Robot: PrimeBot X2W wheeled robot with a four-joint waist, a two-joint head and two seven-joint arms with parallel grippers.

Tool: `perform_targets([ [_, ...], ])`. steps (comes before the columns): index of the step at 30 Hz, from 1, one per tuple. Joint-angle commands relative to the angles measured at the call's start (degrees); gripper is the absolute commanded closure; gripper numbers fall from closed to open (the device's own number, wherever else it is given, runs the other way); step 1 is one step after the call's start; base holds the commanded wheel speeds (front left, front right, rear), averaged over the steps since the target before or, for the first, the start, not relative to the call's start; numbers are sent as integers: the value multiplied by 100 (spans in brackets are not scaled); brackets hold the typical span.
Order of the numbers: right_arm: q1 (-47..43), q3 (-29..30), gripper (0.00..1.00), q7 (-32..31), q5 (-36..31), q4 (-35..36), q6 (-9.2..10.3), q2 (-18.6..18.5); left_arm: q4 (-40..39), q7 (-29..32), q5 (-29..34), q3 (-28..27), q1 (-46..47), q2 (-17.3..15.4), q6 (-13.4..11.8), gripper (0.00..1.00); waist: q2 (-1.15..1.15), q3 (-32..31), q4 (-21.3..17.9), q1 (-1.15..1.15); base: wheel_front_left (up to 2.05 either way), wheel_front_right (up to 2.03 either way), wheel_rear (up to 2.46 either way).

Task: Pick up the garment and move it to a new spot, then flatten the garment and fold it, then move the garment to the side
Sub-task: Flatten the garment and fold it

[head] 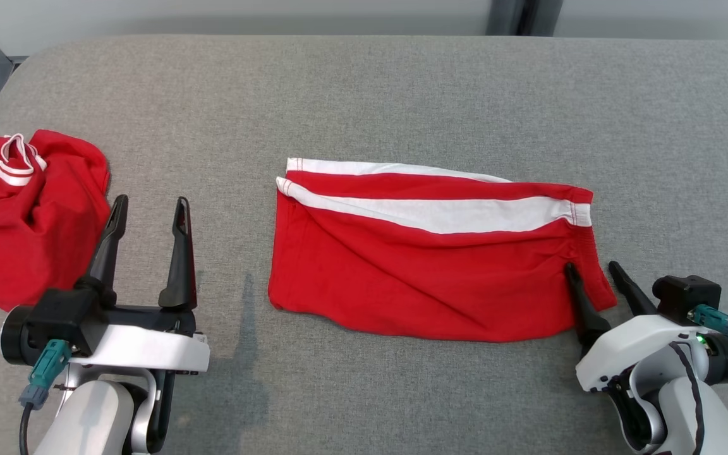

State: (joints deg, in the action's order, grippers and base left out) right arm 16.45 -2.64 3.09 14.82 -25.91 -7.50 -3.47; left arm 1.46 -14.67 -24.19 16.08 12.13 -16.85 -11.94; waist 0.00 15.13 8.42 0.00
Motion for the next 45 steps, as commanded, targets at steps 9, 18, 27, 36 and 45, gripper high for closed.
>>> perform_targets([
  [9,346,-385,100,262,631,-599,3,-11,165,-44,89,25,200,26,120,0,0,101,-161,0,0,0,0],
  [18,255,-332,100,403,1169,-507,3,-159,177,-51,110,15,237,-11,148,0,0,115,-465,0,0,0,0],
  [27,8,176,100,252,1541,-387,3,-249,148,-14,118,63,233,-58,153,0,0,92,-700,0,0,0,0],
  [36,264,-633,100,-338,1891,837,2,-54,188,43,108,178,288,-52,182,0,0,-2,-718,0,0,0,0],
  [45,673,-1712,100,-650,1419,1188,2,38,302,35,57,363,351,102,254,0,0,-53,-299,0,0,0,0],
])
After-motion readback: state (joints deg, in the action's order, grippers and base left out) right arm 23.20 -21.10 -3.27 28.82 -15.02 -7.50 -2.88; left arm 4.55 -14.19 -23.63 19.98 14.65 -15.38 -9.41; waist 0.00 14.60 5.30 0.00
